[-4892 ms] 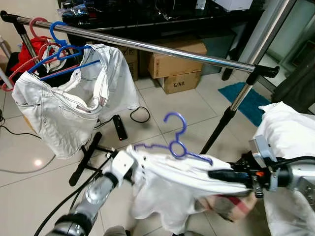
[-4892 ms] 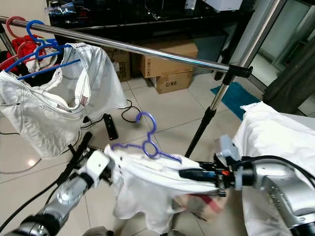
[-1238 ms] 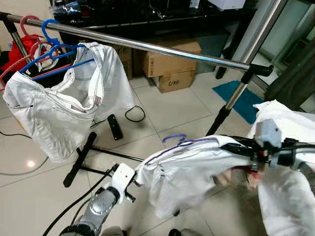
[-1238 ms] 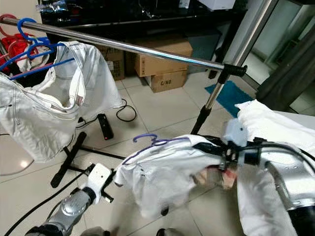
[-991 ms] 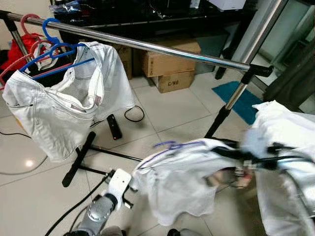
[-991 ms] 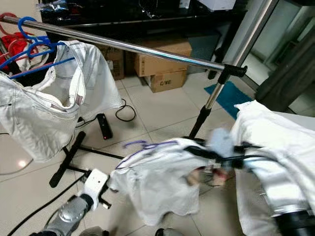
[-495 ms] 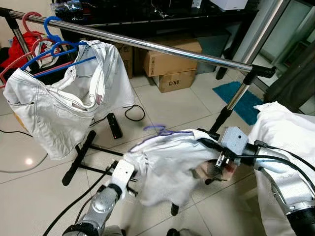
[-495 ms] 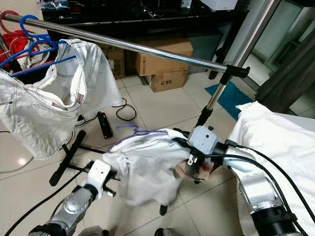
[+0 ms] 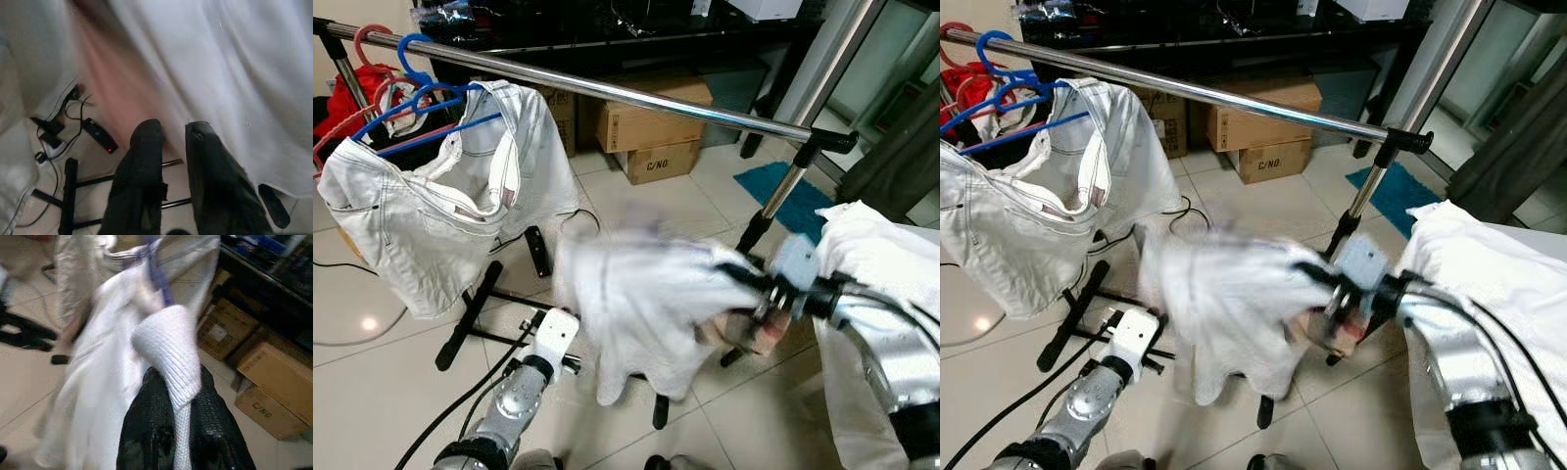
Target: Hang hanger
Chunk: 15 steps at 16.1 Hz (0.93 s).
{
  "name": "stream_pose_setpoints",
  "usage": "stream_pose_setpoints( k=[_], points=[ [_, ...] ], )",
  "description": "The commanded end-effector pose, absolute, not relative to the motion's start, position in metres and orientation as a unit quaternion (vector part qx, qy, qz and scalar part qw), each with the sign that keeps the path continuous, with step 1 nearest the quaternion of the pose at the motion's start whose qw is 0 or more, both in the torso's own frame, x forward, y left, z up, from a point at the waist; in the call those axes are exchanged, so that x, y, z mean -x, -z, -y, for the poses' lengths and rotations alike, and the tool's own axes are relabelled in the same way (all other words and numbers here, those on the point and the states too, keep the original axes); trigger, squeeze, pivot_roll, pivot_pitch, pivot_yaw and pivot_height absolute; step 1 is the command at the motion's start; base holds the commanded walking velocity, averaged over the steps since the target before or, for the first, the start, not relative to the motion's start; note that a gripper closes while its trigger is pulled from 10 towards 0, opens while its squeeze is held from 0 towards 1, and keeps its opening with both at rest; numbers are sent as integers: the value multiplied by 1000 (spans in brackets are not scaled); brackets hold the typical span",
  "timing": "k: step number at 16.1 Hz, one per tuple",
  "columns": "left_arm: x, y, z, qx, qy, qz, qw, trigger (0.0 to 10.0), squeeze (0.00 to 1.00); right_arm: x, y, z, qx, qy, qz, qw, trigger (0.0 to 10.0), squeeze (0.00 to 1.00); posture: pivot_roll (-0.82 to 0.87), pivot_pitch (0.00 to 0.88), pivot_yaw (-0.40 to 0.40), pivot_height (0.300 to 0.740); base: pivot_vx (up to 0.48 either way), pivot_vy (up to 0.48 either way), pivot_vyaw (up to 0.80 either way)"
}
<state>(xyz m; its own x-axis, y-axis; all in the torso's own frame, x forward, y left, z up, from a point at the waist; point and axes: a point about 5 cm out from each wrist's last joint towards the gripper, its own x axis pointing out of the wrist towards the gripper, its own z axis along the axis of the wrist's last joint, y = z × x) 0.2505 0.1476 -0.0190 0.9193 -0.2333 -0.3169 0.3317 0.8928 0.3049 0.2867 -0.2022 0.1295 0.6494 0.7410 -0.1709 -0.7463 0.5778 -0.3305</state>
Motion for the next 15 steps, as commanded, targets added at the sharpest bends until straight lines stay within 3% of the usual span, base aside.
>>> stream_pose_setpoints(
  k=[1,6,10,15],
  points=[
    [-249,21,-147,-167,128,-147,967,10000,0,-293,-142,217,179,-384,11,906,0,0,78,51,-90,740,0,0,0],
    [-250,17,-148,-160,102,-121,974,10000,0,-295,-142,227,168,-384,2,908,0,0,89,43,-89,740,0,0,0],
    [-271,-4,-174,-187,36,-81,978,10000,0,-275,-128,239,175,-446,-53,876,0,0,90,39,-82,740,0,0,0],
    [-292,-26,-193,-230,5,-52,972,10000,0,-269,-129,241,168,-460,-58,870,0,0,72,36,-74,740,0,0,0]
  ],
)
